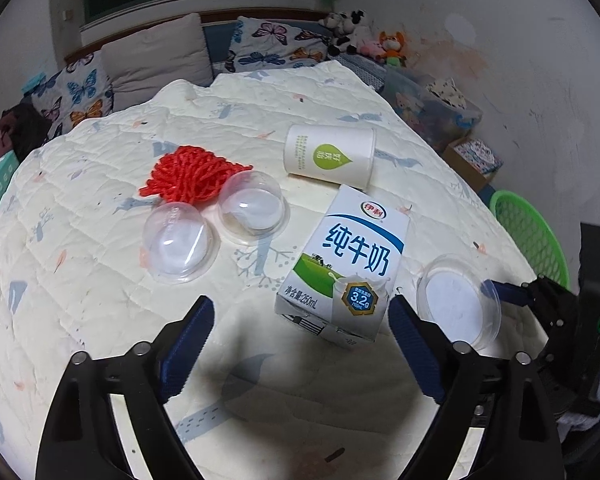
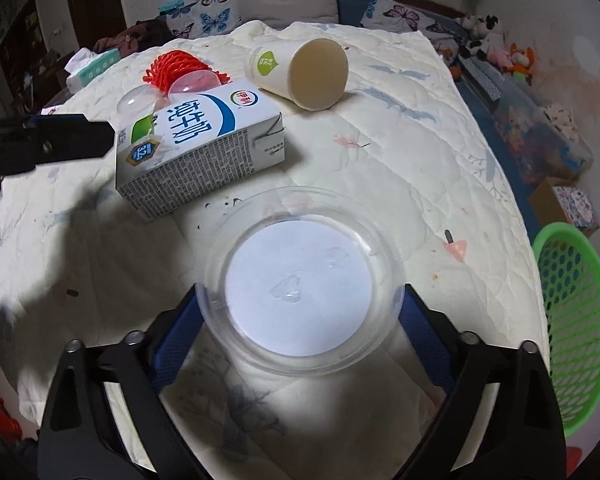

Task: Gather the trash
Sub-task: 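Grasp the clear plastic lid with right gripper while left approaches the milk carton, then grasp the white Yili milk carton with the left gripper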

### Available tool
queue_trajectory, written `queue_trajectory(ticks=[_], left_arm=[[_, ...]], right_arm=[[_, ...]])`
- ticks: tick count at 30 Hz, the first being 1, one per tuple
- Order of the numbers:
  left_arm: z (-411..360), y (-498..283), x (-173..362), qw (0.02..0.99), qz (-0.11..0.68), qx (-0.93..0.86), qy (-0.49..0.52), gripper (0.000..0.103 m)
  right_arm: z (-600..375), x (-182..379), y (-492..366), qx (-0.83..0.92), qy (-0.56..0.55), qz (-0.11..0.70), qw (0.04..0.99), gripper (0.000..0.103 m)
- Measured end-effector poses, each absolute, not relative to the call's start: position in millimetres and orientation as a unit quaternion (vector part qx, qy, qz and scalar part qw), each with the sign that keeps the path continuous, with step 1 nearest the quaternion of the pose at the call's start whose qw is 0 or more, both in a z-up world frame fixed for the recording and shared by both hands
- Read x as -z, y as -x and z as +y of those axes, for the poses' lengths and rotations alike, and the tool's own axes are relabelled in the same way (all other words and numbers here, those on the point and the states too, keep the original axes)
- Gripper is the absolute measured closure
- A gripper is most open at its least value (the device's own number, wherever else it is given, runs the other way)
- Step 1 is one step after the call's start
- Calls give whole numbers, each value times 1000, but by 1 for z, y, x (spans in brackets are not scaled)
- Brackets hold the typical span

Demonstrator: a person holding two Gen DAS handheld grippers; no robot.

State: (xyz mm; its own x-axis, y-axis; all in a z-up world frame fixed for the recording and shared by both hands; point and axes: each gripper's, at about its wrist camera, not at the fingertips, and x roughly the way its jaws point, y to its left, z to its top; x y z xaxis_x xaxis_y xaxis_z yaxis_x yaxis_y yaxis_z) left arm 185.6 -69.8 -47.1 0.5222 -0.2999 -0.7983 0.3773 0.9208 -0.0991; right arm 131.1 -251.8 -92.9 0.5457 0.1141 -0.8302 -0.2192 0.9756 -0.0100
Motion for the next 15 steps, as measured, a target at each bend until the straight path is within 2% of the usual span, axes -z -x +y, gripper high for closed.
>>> queue_trajectory(ticks=[15], left_arm=[[-109, -201, 46, 861, 432, 232, -136, 12]], right_arm=[[-265, 82, -121, -91, 37, 461, 882, 12]])
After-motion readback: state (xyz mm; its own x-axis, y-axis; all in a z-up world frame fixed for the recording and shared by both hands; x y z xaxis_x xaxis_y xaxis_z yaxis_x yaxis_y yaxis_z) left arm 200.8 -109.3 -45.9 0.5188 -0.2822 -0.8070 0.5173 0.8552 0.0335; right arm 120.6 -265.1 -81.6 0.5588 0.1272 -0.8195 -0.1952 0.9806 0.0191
